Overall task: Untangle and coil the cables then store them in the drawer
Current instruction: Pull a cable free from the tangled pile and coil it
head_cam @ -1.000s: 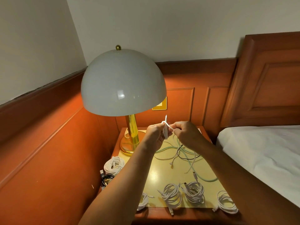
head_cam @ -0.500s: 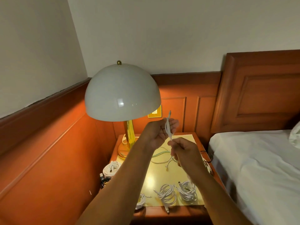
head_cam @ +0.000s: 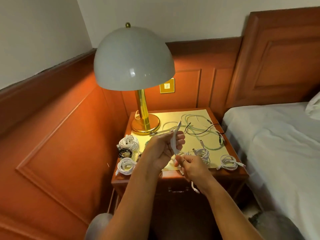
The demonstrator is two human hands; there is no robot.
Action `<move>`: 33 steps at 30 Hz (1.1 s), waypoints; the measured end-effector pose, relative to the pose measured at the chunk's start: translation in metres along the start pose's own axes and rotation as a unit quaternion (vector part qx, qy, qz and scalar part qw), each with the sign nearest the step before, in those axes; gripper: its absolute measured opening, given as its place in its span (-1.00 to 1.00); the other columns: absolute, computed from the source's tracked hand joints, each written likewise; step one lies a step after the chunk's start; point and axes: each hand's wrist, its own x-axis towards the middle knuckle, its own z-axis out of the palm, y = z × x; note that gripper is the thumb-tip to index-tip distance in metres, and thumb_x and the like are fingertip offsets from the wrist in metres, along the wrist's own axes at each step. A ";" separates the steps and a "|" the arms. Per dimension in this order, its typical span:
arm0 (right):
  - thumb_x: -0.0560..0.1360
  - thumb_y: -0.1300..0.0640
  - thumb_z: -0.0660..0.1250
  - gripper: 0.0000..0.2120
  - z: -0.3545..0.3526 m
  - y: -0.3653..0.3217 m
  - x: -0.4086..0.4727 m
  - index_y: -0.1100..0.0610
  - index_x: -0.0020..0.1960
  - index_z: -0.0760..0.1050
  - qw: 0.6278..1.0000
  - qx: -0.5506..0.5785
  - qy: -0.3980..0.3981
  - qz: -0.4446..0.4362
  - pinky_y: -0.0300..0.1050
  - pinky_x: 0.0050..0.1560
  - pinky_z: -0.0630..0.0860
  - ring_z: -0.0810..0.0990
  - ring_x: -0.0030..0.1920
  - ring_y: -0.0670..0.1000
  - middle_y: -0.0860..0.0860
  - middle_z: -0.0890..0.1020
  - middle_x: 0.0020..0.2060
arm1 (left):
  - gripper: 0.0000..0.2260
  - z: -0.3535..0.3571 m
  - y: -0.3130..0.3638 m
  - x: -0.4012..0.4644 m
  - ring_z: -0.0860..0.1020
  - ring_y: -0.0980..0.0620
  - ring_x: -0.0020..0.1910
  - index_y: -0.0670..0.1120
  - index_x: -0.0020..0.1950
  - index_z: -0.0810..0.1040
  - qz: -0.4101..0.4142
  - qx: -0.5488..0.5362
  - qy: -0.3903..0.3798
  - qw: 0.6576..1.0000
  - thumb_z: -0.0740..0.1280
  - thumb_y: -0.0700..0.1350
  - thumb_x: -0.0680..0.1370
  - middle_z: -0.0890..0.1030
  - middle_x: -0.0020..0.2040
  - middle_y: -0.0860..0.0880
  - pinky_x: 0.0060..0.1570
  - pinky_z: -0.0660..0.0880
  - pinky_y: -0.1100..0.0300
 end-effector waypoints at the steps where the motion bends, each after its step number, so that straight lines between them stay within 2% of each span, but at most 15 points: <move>1: 0.54 -0.10 0.32 -0.57 0.001 0.002 0.000 0.28 -0.22 0.57 0.999 -0.038 0.023 0.007 -0.19 -0.44 0.27 0.32 -0.49 -0.07 -0.01 0.43 -0.52 | -0.76 -0.004 -0.004 -0.007 0.53 0.04 -0.34 -0.30 0.04 0.50 0.005 0.011 0.005 1.000 0.07 -0.24 0.65 0.56 -0.25 -0.11 -0.24 0.46 0.26; 4: 0.49 -0.08 0.40 -0.55 -0.002 -0.001 -0.001 0.34 -0.26 0.52 0.994 -0.099 0.049 -0.008 -0.14 -0.35 0.34 0.40 -0.40 -0.05 0.07 0.50 -0.43 | -0.77 -0.015 -0.010 -0.023 0.53 0.00 -0.34 -0.35 0.01 0.54 0.017 0.062 0.029 0.998 0.13 -0.26 0.64 0.57 -0.26 -0.16 -0.30 0.49 0.25; 6: 0.48 -0.06 0.41 -0.63 -0.007 -0.008 0.001 0.25 -0.26 0.51 0.993 -0.118 0.024 -0.020 -0.07 -0.26 0.40 0.45 -0.34 -0.04 0.06 0.52 -0.38 | -0.78 -0.019 -0.016 -0.030 0.53 -0.02 -0.34 -0.35 -0.02 0.57 0.014 0.101 0.043 0.994 0.18 -0.25 0.63 0.59 -0.27 -0.18 -0.33 0.49 0.24; 8: 0.51 0.06 0.40 -0.79 -0.015 -0.017 0.006 0.17 -0.21 0.54 0.987 -0.155 0.005 -0.030 -0.03 -0.22 0.43 0.48 -0.29 -0.06 0.03 0.54 -0.34 | -0.77 -0.022 -0.024 -0.036 0.51 -0.01 -0.37 -0.34 -0.02 0.57 -0.002 0.137 0.041 0.990 0.18 -0.24 0.63 0.60 -0.28 -0.17 -0.36 0.47 0.25; 10: 0.55 0.22 0.31 -0.87 -0.025 -0.027 0.014 0.17 -0.13 0.61 0.983 -0.177 0.009 -0.040 -0.12 -0.21 0.42 0.52 -0.24 -0.16 -0.06 0.59 -0.28 | -0.76 -0.025 -0.031 -0.041 0.51 0.02 -0.40 -0.33 -0.01 0.57 -0.023 0.164 0.027 0.986 0.16 -0.23 0.64 0.61 -0.29 -0.16 -0.38 0.46 0.25; 12: 0.55 0.27 0.28 -0.84 -0.036 -0.039 0.020 0.26 -0.07 0.64 0.985 -0.172 -0.009 -0.026 -0.24 -0.20 0.40 0.53 -0.18 -0.30 -0.10 0.63 -0.18 | -0.76 -0.027 -0.040 -0.041 0.52 0.04 -0.42 -0.32 0.00 0.57 -0.032 0.185 0.024 0.982 0.15 -0.22 0.65 0.62 -0.30 -0.14 -0.37 0.44 0.24; 13: 0.54 0.27 0.29 -0.84 -0.040 -0.045 0.023 0.29 -0.07 0.64 0.982 -0.185 -0.024 -0.019 -0.25 -0.24 0.38 0.53 -0.23 -0.32 -0.09 0.64 -0.17 | -0.76 -0.029 -0.043 -0.039 0.52 0.04 -0.43 -0.31 0.00 0.57 -0.031 0.199 0.029 0.979 0.16 -0.21 0.65 0.62 -0.30 -0.13 -0.35 0.44 0.23; 16: 0.48 0.24 0.34 -0.85 -0.045 -0.056 0.027 0.32 -0.15 0.63 0.967 -0.249 -0.057 -0.018 -0.18 -0.32 0.34 0.50 -0.34 -0.14 0.06 0.63 -0.21 | -0.76 -0.033 -0.052 -0.031 0.53 0.04 -0.39 -0.26 0.01 0.58 -0.020 0.269 0.038 0.962 0.16 -0.16 0.66 0.64 -0.25 -0.13 -0.28 0.44 0.18; 18: 0.46 0.22 0.36 -0.86 -0.045 -0.057 0.027 0.30 -0.18 0.62 0.962 -0.266 -0.055 -0.026 -0.03 -0.24 0.44 0.55 -0.23 0.09 0.18 0.64 -0.19 | -0.76 -0.033 -0.055 -0.025 0.54 0.03 -0.37 -0.22 -0.01 0.58 -0.015 0.305 0.053 0.951 0.16 -0.15 0.67 0.64 -0.23 -0.13 -0.27 0.43 0.17; 19: 0.46 0.21 0.37 -0.86 -0.044 -0.057 0.026 0.28 -0.18 0.62 0.961 -0.271 -0.051 -0.029 0.04 -0.16 0.50 0.57 -0.17 0.14 0.20 0.64 -0.18 | -0.76 -0.033 -0.057 -0.023 0.54 0.03 -0.38 -0.21 -0.01 0.58 -0.012 0.318 0.066 0.946 0.16 -0.15 0.67 0.64 -0.23 -0.13 -0.27 0.43 0.18; 21: 0.48 0.19 0.36 -0.89 -0.040 -0.056 0.020 0.23 -0.14 0.60 0.955 -0.291 -0.038 -0.040 0.05 -0.08 0.52 0.57 -0.13 0.09 0.14 0.63 -0.19 | -0.76 -0.033 -0.062 -0.017 0.53 0.06 -0.40 -0.20 -0.03 0.58 -0.001 0.341 0.093 0.935 0.16 -0.15 0.67 0.64 -0.26 -0.09 -0.31 0.42 0.21; 23: 0.50 0.18 0.33 -0.92 -0.033 -0.054 0.013 0.17 -0.10 0.58 0.950 -0.305 -0.026 -0.056 -0.01 -0.10 0.50 0.56 -0.13 0.02 0.05 0.60 -0.20 | -0.76 -0.035 -0.068 -0.013 0.52 0.08 -0.42 -0.18 -0.04 0.58 0.009 0.365 0.108 0.925 0.16 -0.14 0.67 0.63 -0.29 -0.06 -0.33 0.42 0.23; 27: 0.55 0.17 0.25 -0.87 -0.016 -0.044 -0.004 0.17 -0.02 0.56 0.963 -0.266 -0.010 -0.047 -0.07 -0.11 0.49 0.55 -0.11 0.01 0.05 0.59 -0.15 | -0.74 -0.038 -0.076 -0.007 0.56 0.07 -0.36 -0.20 -0.06 0.58 0.012 0.320 0.138 0.937 0.14 -0.14 0.67 0.63 -0.29 -0.08 -0.28 0.47 0.22; 31: 0.61 0.17 0.19 -0.89 0.007 -0.018 -0.024 0.11 0.01 0.50 0.986 -0.147 0.060 -0.039 -0.16 -0.09 0.60 0.61 -0.10 -0.08 0.02 0.61 -0.11 | -0.74 -0.039 -0.077 -0.005 0.63 0.01 -0.23 -0.24 -0.03 0.61 0.012 0.147 0.165 0.975 0.18 -0.15 0.66 0.67 -0.24 -0.11 -0.22 0.53 0.19; 33: 0.60 0.22 0.23 -0.92 0.021 -0.005 -0.033 0.08 0.03 0.46 0.986 -0.096 0.122 -0.062 -0.33 -0.16 0.55 0.60 -0.11 -0.20 -0.01 0.59 -0.10 | -0.75 -0.036 -0.081 -0.007 0.65 0.05 -0.24 -0.23 -0.07 0.61 0.015 0.082 0.179 0.980 0.18 -0.18 0.65 0.68 -0.25 -0.10 -0.25 0.54 0.24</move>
